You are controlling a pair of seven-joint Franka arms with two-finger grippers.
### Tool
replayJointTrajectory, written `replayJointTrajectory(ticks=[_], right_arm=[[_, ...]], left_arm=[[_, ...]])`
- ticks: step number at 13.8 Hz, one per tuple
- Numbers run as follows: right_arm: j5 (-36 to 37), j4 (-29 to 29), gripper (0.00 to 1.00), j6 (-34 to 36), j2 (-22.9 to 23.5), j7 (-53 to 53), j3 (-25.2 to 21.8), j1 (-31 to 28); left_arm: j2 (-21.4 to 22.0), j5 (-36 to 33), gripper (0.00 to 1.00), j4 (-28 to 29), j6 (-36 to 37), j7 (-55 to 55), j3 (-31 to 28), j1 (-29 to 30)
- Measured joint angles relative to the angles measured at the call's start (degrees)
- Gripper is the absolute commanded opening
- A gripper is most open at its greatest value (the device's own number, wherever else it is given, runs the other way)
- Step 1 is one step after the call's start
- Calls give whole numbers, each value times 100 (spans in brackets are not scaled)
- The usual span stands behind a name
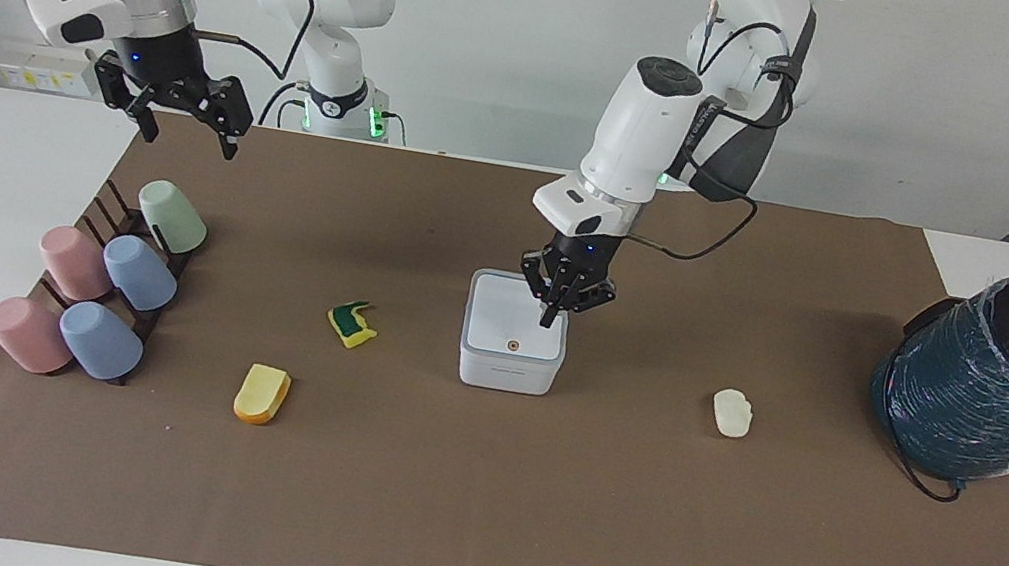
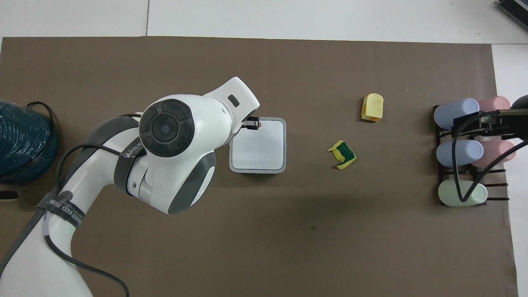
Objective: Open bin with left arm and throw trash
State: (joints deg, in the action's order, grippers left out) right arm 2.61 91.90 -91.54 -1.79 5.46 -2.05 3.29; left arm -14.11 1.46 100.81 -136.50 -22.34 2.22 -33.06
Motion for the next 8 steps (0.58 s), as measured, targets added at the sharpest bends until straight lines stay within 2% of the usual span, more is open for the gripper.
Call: replayJointTrajectory(ticks=[5, 8], right_arm=[[0, 30, 100, -111, 0, 0, -4, -6], [0, 80, 100, -154, -1, 0, -4, -6]], left_arm=[[-432, 0, 0, 5, -117, -11, -10, -98], [-480, -1, 0, -52, -28, -6, -14, -108]])
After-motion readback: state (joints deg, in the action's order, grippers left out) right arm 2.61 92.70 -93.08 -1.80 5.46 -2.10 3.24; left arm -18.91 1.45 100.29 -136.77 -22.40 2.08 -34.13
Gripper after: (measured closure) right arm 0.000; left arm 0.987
